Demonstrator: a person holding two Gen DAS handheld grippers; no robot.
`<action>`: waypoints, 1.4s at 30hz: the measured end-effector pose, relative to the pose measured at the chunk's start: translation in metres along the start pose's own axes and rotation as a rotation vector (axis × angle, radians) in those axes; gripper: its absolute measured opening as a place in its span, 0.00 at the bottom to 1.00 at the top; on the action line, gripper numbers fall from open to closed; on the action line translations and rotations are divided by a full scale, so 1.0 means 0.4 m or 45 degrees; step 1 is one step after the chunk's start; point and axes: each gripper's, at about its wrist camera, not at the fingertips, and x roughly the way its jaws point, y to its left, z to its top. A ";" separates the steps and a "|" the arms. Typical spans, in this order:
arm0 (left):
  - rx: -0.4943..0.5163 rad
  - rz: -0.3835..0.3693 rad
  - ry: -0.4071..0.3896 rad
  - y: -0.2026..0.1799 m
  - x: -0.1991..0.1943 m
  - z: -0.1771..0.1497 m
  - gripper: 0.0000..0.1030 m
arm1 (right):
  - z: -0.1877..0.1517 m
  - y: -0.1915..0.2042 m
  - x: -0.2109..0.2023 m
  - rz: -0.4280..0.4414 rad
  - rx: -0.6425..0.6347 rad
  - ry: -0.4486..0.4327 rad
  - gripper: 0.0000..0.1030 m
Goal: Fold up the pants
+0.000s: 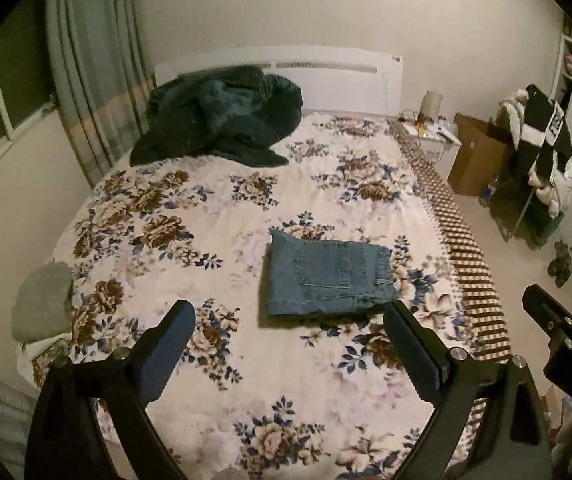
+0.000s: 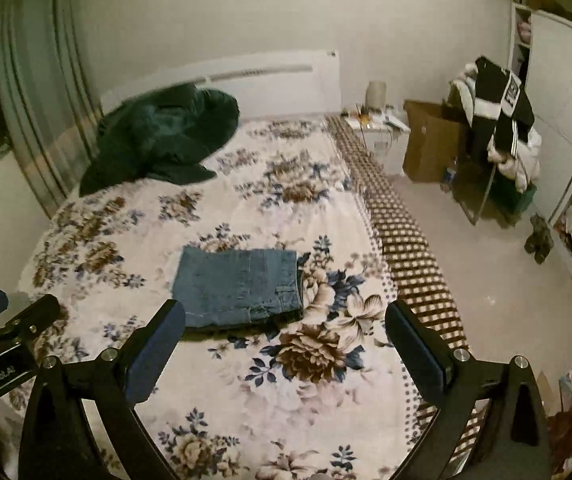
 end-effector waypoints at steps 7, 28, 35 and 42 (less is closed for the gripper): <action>-0.027 -0.010 -0.040 0.000 -0.187 -0.042 0.94 | -0.018 0.003 -0.274 0.008 -0.044 -0.071 0.99; -0.037 0.045 -0.109 0.045 -0.363 -0.095 1.00 | -0.044 0.035 -0.527 0.046 -0.079 -0.117 1.00; -0.040 0.063 -0.104 0.051 -0.366 -0.097 1.00 | -0.037 0.038 -0.503 0.044 -0.079 -0.107 1.00; -0.042 0.064 -0.109 0.056 -0.368 -0.091 1.00 | -0.035 0.036 -0.493 0.048 -0.084 -0.106 1.00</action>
